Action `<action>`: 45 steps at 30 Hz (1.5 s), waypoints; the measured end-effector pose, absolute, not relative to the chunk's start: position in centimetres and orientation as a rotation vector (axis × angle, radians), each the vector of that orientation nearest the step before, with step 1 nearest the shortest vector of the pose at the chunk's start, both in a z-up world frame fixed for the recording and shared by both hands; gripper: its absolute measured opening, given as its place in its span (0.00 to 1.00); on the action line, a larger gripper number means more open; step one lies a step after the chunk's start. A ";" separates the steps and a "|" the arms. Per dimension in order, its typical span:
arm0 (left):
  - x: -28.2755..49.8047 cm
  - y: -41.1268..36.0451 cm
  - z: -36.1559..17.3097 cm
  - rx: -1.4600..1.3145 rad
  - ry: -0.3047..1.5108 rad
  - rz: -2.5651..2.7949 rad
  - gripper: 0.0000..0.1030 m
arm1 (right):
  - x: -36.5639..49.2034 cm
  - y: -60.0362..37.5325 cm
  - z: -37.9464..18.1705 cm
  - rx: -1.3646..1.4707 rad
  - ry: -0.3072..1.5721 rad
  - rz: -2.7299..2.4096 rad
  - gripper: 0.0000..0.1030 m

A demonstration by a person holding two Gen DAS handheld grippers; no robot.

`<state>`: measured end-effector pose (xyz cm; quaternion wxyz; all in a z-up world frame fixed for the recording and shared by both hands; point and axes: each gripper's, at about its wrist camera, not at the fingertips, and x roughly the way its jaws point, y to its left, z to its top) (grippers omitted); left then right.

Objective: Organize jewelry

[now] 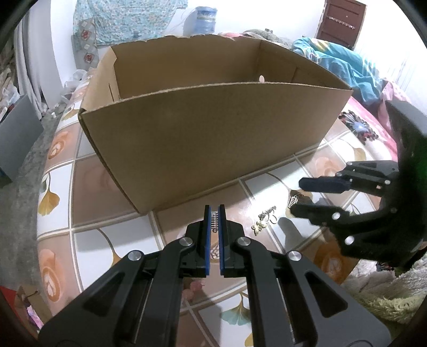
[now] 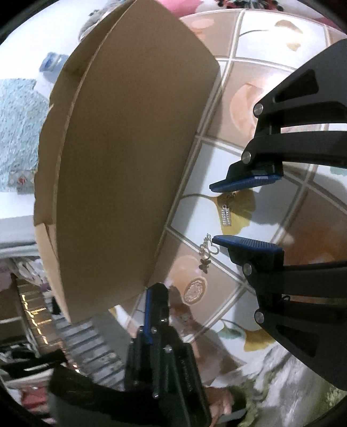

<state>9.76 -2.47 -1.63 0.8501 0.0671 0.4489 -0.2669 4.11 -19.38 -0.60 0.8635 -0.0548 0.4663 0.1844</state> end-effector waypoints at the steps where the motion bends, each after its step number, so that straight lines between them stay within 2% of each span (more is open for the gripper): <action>1: 9.8 -2.5 -1.7 0.141 0.947 -0.564 0.04 | 4.1 -19.3 -0.8 -0.126 0.982 0.379 0.31; 6: 9.9 -2.5 -1.9 0.137 0.953 -0.567 0.04 | 4.0 -19.7 -0.7 -0.132 0.969 0.375 0.17; 11: 9.9 -2.3 -2.0 0.136 0.952 -0.567 0.04 | 4.2 -20.0 -0.5 -0.127 0.971 0.380 0.16; 15: 9.9 -2.3 -2.0 0.136 0.949 -0.566 0.04 | 4.2 -20.4 -0.3 -0.104 0.970 0.381 0.09; 23: 9.7 -2.2 -1.8 0.140 0.941 -0.568 0.04 | 3.6 -19.9 -0.1 -0.108 0.952 0.375 0.05; 43: 9.0 -1.9 -1.3 0.134 0.919 -0.573 0.04 | 2.8 -23.7 3.8 0.074 0.891 0.399 0.03; 45: 8.9 -1.9 -1.3 0.135 0.918 -0.575 0.04 | 3.1 -23.2 3.2 0.074 0.920 0.408 0.12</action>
